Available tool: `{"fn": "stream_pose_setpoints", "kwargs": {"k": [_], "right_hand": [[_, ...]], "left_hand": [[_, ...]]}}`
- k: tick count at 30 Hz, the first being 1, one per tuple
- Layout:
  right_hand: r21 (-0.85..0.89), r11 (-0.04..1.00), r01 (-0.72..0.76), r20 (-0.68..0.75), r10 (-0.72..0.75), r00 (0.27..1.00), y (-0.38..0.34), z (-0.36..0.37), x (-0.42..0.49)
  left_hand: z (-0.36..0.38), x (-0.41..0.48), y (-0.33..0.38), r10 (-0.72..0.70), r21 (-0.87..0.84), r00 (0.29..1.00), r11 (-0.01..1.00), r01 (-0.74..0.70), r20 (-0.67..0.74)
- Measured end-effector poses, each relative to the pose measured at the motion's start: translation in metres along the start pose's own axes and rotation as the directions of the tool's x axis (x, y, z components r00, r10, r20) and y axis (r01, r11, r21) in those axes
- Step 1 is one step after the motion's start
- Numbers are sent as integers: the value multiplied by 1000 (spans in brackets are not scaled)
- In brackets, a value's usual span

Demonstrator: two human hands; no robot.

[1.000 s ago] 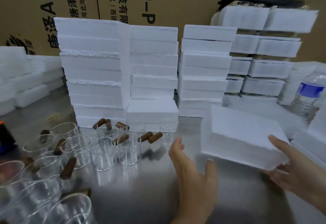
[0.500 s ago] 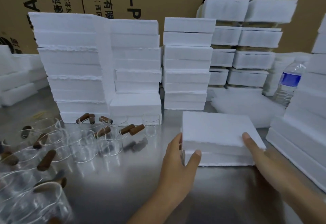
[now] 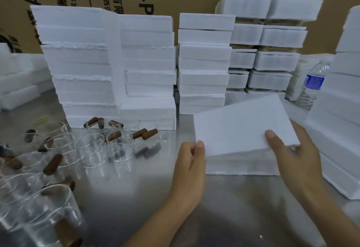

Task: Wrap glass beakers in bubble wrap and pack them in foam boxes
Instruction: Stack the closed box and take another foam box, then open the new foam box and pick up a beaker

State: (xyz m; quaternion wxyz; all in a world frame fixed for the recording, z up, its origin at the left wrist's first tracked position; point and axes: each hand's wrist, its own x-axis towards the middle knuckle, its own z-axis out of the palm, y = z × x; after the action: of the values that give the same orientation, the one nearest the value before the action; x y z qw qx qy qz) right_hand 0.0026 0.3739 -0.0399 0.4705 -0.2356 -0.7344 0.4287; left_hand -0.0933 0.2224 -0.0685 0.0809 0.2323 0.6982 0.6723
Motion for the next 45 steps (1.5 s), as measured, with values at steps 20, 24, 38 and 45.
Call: {"fn": "stream_pose_setpoints", "kwargs": {"k": [20, 24, 38, 45], "right_hand": [[243, 909, 338, 430, -413, 803, -63, 98, -51], [99, 883, 460, 565, -430, 704, -72, 111, -48], [-194, 675, 712, 779, -335, 530, -56, 132, -61], [-162, 560, 813, 884, -284, 372, -51, 153, -73]], "left_hand": [[-49, 11, 4, -149, -280, 908, 959, 37, -391], [-61, 11, 10, -143, -345, 868, 938, -34, -475], [-88, 9, 22, 9, -195, 636, 949, -249, -772], [-86, 7, 25, 72, -163, 631, 937, -307, -773]]}}
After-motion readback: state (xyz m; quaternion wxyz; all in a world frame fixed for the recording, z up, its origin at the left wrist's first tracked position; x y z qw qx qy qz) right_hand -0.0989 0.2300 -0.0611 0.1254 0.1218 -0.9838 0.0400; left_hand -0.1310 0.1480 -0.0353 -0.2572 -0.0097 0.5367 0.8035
